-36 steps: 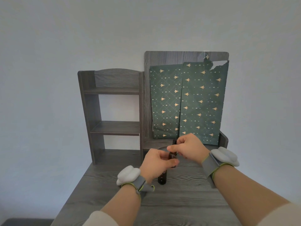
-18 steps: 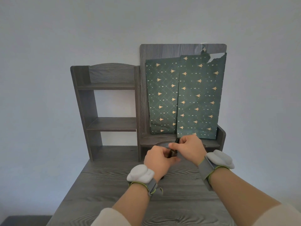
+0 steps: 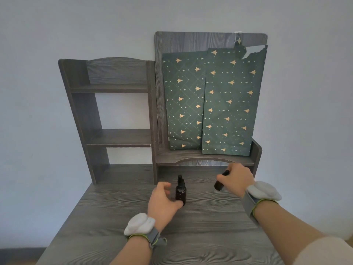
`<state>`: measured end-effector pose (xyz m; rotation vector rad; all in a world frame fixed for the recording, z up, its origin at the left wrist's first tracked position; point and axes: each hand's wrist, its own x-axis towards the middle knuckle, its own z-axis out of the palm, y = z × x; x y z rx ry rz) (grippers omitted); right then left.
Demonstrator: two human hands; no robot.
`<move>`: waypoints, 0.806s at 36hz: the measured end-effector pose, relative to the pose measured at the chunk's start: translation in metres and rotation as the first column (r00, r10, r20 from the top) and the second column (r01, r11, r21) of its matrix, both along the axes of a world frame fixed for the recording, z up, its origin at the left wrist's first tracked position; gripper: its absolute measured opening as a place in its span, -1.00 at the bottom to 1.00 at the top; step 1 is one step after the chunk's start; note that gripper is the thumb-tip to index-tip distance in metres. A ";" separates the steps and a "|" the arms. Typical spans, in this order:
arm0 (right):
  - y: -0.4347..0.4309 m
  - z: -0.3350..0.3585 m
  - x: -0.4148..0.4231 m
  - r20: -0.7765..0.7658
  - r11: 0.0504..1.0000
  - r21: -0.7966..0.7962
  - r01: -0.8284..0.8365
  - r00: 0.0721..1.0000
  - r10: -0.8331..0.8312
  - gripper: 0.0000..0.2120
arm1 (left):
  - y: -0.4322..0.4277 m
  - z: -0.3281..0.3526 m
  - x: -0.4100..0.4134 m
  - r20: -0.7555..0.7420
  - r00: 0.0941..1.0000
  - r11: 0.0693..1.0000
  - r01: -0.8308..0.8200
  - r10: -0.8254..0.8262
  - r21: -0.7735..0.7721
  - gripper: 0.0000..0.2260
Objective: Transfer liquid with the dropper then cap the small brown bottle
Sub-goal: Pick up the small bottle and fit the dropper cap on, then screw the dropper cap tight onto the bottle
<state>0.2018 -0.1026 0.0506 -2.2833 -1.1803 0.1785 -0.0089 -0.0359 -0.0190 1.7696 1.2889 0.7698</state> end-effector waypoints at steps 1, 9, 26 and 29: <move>-0.001 -0.002 0.001 -0.002 1.000 -0.017 0.006 1.000 -0.006 -0.82 | 0.000 -0.003 -0.001 -0.008 0.999 0.999 0.033 -0.033 -0.015 -0.39; 0.016 -0.020 0.022 -0.062 0.999 -0.054 0.008 0.998 -0.011 -0.79 | 0.020 -0.020 0.012 -0.083 0.980 0.984 0.179 -0.179 -0.011 -0.32; 0.054 -0.038 0.028 -0.123 0.989 -0.032 0.144 0.982 -0.147 -0.79 | 0.045 -0.027 0.010 0.012 0.975 0.973 0.224 -0.224 -0.051 -0.64; 0.054 -0.039 0.030 -0.139 0.993 -0.042 0.108 0.984 -0.113 -0.76 | 0.046 -0.027 0.010 0.011 0.974 0.973 0.226 -0.226 -0.055 -0.64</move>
